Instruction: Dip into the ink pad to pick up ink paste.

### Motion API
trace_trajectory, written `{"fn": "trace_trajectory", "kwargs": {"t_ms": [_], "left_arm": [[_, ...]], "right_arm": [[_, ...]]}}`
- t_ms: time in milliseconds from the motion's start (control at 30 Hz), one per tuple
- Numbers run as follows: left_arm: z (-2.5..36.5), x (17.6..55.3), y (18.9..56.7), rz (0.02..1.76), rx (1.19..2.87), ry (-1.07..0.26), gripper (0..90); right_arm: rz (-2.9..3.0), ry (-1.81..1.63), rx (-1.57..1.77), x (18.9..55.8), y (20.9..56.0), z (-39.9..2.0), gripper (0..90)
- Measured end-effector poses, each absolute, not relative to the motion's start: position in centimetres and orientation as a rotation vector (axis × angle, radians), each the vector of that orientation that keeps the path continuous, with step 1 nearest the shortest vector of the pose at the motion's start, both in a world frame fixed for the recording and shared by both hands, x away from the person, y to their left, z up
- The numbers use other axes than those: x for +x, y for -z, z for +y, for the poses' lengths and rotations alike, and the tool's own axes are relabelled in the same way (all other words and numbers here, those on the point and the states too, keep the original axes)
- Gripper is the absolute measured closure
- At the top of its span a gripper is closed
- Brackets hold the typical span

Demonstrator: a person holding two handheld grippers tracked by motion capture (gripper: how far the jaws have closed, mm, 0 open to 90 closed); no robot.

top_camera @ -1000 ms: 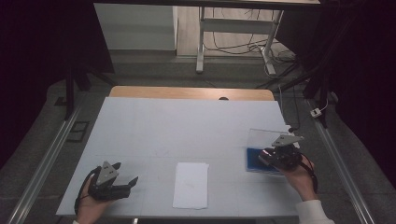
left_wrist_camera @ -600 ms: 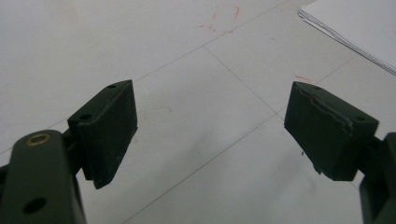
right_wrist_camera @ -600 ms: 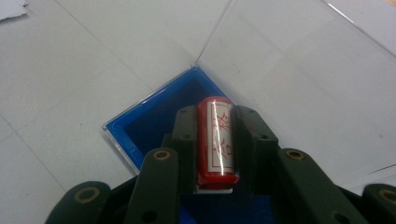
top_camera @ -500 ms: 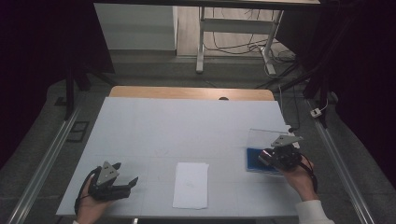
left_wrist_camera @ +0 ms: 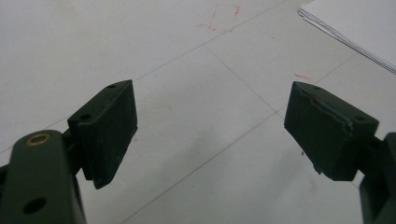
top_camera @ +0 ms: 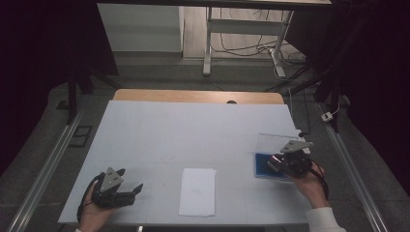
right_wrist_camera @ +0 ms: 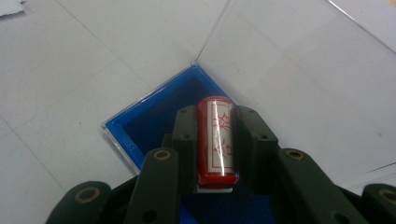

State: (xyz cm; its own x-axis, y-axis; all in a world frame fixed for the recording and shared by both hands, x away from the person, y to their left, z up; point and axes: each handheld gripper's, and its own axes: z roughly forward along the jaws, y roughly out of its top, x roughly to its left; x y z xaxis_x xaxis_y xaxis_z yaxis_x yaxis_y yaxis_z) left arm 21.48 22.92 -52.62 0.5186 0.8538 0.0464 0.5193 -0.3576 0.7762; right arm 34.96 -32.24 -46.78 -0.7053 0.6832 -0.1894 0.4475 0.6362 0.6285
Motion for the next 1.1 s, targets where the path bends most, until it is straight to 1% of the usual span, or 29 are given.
{"fn": "trace_trajectory", "kwargs": {"t_ms": [1100], "left_arm": [[22.82, 21.37, 52.56, 1.12, 2.035, -0.59, 17.2]], "right_arm": [[2.475, -0.747, 0.946, 35.43, 47.07, -32.17, 70.8]]}}
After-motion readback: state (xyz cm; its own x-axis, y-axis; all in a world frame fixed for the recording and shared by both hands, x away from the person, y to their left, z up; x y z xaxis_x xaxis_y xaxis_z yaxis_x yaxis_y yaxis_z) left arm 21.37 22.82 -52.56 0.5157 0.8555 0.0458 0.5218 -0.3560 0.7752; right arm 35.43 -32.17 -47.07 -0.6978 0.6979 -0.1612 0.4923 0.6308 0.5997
